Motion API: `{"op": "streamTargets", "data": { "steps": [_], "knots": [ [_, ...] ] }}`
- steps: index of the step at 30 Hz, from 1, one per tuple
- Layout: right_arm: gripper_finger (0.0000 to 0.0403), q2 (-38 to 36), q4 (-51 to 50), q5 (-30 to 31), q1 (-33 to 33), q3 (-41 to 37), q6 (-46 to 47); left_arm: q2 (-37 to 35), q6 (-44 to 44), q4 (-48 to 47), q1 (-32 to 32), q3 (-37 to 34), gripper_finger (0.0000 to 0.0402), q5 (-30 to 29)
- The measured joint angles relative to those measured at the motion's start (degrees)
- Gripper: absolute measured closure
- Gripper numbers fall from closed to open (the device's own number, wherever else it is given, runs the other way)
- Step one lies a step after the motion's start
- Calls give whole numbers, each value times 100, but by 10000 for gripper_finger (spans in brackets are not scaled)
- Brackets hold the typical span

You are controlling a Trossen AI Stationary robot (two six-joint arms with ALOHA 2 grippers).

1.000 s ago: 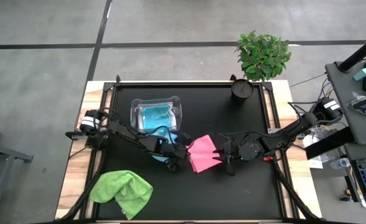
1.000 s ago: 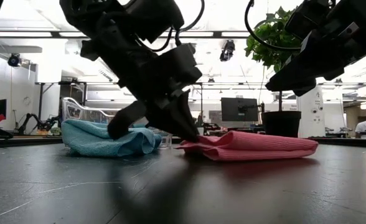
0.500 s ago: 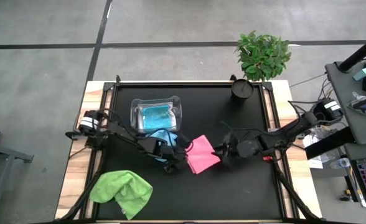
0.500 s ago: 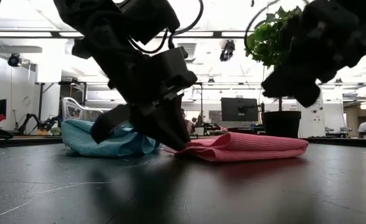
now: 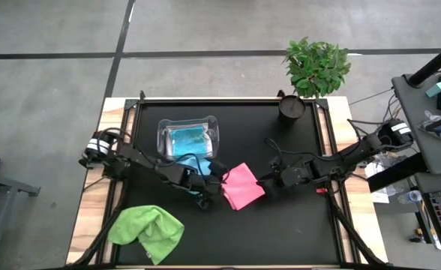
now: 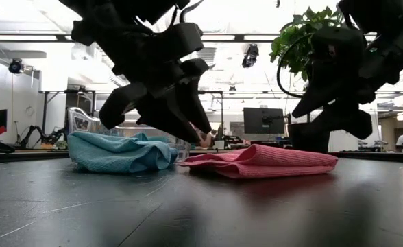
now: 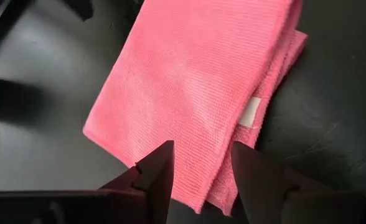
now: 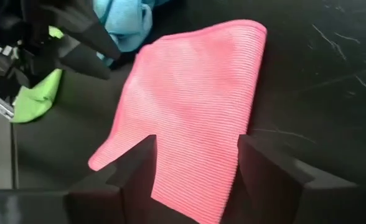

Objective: Fold microfiber towels
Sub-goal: Put the pink microfiber cloth into the transparent bin

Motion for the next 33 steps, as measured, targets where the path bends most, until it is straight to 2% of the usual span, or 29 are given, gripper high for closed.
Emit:
{"op": "streamTargets", "data": {
  "steps": [5,11,15,19,23,25,27,33],
  "knots": [
    [160,136,-40,-34,-133,2,81,22,-503,-9,-7,-7,257,36],
    [149,472,-18,-362,-526,88,-153,24,-1245,-243,-92,-7,257,175],
    [149,634,-129,-935,-889,384,-590,22,-2893,-836,-107,165,257,260],
    [149,675,-721,-1221,-1181,705,-1060,20,-4808,-1377,-97,201,257,1245],
    [149,664,-1319,-1458,-1369,983,-1502,2,-6988,-1407,-81,192,257,2197],
    [149,664,-1457,-1620,-1398,1055,-1675,2,-7637,-1371,-79,192,257,2483],
    [149,664,-1494,-1723,-1400,1103,-1807,2,-8159,-1250,-76,213,257,2528],
    [148,664,-1525,-1794,-1394,1071,-1984,-2,-9060,-709,-85,240,257,2529]
  ]
}}
